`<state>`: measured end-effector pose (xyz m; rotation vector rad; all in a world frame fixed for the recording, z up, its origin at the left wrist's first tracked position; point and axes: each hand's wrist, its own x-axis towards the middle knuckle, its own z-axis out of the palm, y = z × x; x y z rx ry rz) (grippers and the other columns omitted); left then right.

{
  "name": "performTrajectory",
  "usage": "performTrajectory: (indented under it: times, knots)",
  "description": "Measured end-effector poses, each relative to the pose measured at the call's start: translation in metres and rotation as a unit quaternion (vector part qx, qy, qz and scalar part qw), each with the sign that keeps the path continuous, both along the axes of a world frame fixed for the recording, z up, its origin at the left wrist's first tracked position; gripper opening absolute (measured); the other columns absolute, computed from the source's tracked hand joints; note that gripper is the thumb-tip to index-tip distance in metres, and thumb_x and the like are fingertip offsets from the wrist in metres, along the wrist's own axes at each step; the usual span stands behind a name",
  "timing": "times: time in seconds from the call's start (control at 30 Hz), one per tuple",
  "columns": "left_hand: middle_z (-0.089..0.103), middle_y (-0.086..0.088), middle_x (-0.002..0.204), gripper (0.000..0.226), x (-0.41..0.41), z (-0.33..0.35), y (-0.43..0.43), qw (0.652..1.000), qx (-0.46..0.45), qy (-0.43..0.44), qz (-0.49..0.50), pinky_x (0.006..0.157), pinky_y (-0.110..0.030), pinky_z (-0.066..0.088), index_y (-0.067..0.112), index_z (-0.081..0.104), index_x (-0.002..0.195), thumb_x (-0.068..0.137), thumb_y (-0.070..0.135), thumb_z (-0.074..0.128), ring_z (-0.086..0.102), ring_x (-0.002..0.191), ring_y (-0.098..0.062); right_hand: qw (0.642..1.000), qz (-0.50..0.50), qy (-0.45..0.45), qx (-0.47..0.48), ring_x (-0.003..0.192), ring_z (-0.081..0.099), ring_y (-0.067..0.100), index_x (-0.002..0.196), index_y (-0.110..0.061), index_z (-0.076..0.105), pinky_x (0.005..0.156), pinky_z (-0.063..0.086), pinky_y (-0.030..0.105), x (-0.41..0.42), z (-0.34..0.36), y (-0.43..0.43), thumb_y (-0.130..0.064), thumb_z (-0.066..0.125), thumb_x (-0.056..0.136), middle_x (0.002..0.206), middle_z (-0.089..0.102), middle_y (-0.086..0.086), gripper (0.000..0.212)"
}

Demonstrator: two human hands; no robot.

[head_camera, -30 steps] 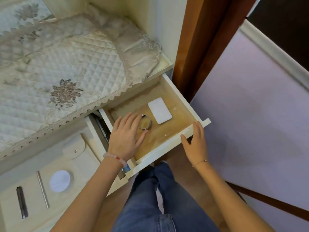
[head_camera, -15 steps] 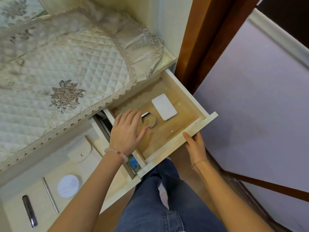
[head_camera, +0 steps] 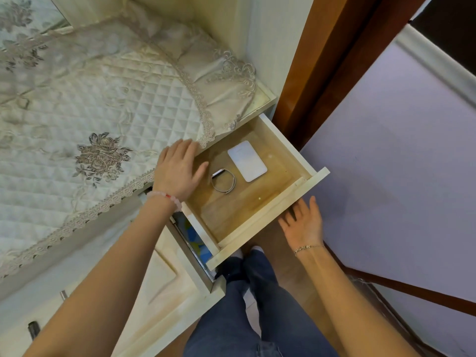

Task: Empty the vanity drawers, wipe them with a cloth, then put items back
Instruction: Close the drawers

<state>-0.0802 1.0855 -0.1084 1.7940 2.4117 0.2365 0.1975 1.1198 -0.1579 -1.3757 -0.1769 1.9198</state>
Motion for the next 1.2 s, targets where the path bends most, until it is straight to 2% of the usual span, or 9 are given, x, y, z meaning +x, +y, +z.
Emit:
performTrajectory:
  times: [0.13, 0.27, 0.4, 0.5, 0.6, 0.73, 0.8, 1.07, 1.2]
  knots:
    - [0.028, -0.01, 0.151, 0.057, -0.027, -0.008, 0.019, 1.0, -0.001, -0.013, -0.006, 0.113, -0.043, 0.016, 0.012, 0.031, 0.143, 0.095, 0.042, 0.042, 0.021, 0.14, -0.028, 0.998, -0.02, 0.056, -0.007, 0.111, 0.056, 0.022, 0.131, -0.019, 0.048, 0.106, 0.036, 0.046, -0.021, -0.004, 0.011, -0.056, 0.041, 0.09, 0.119, 0.06, -0.001, 0.056]
    - [0.013, -0.003, 0.156, 0.062, -0.051, -0.021, 0.027, 0.998, -0.053, -0.011, -0.04, 0.116, -0.041, 0.004, 0.02, 0.017, 0.148, 0.095, 0.047, 0.035, 0.007, 0.144, -0.023, 0.994, -0.034, 0.107, -0.007, 0.112, 0.054, 0.021, 0.126, -0.021, 0.051, 0.101, 0.037, 0.045, -0.046, -0.01, 0.021, -0.059, 0.039, 0.089, 0.119, 0.06, -0.002, 0.055]
    - [0.01, 0.001, 0.157, 0.064, -0.061, -0.03, 0.026, 0.996, -0.058, -0.011, -0.064, 0.116, -0.04, 0.0, 0.023, 0.013, 0.148, 0.094, 0.051, 0.033, 0.004, 0.144, -0.02, 0.991, -0.029, 0.13, -0.001, 0.114, 0.054, 0.019, 0.119, -0.026, 0.057, 0.098, 0.039, 0.045, -0.068, -0.019, 0.03, -0.059, 0.037, 0.089, 0.116, 0.063, -0.004, 0.049]
    - [0.01, 0.002, 0.156, 0.063, -0.064, -0.032, 0.026, 0.996, -0.048, -0.018, -0.071, 0.117, -0.04, -0.001, 0.025, 0.014, 0.148, 0.094, 0.051, 0.032, 0.004, 0.144, -0.019, 0.99, -0.023, 0.143, -0.004, 0.124, 0.045, 0.021, 0.133, -0.026, 0.046, 0.1, 0.036, 0.046, -0.08, -0.023, 0.037, -0.06, 0.035, 0.09, 0.12, 0.059, -0.004, 0.057]
    - [0.014, 0.002, 0.156, 0.061, -0.069, -0.032, 0.024, 0.995, -0.032, -0.039, -0.085, 0.117, -0.039, 0.0, 0.024, 0.019, 0.147, 0.095, 0.05, 0.035, 0.007, 0.144, -0.019, 0.989, -0.012, 0.15, -0.005, 0.132, 0.038, 0.022, 0.136, -0.025, 0.043, 0.105, 0.031, 0.048, -0.094, -0.025, 0.045, -0.06, 0.032, 0.09, 0.126, 0.055, -0.002, 0.058]
    - [0.019, 0.002, 0.154, 0.058, -0.076, -0.033, 0.019, 0.993, -0.01, -0.06, -0.105, 0.115, -0.035, 0.0, 0.023, 0.024, 0.146, 0.095, 0.047, 0.037, 0.009, 0.143, -0.016, 0.989, 0.007, 0.149, -0.005, 0.139, 0.026, 0.022, 0.144, -0.027, 0.029, 0.109, 0.025, 0.051, -0.119, -0.022, 0.058, -0.058, 0.028, 0.093, 0.149, 0.034, 0.0, 0.06]
    - [0.021, 0.003, 0.154, 0.055, -0.076, -0.033, 0.018, 0.992, -0.001, -0.078, -0.103, 0.116, -0.034, 0.001, 0.023, 0.026, 0.145, 0.096, 0.046, 0.037, 0.009, 0.142, -0.014, 0.988, 0.016, 0.153, -0.001, 0.141, 0.024, 0.022, 0.145, -0.028, 0.025, 0.11, 0.024, 0.053, -0.131, -0.021, 0.064, -0.057, 0.027, 0.094, 0.152, 0.028, 0.0, 0.059]
    - [0.025, 0.004, 0.152, 0.052, -0.077, -0.038, 0.018, 0.99, 0.024, -0.106, -0.094, 0.116, -0.034, 0.002, 0.022, 0.032, 0.143, 0.096, 0.04, 0.042, 0.011, 0.141, -0.013, 0.987, 0.038, 0.156, 0.009, 0.142, 0.018, 0.024, 0.145, -0.028, 0.025, 0.11, 0.023, 0.053, -0.178, -0.014, 0.09, -0.057, 0.025, 0.094, 0.154, 0.021, 0.003, 0.059]
    - [0.03, 0.002, 0.15, 0.05, -0.076, -0.037, 0.019, 0.989, 0.036, -0.112, -0.086, 0.116, -0.038, 0.008, 0.02, 0.037, 0.141, 0.095, 0.037, 0.047, 0.018, 0.141, -0.017, 0.988, 0.038, 0.152, 0.009, 0.14, 0.024, 0.023, 0.143, -0.027, 0.03, 0.11, 0.024, 0.051, -0.182, -0.017, 0.094, -0.056, 0.025, 0.095, 0.151, 0.028, 0.003, 0.056]
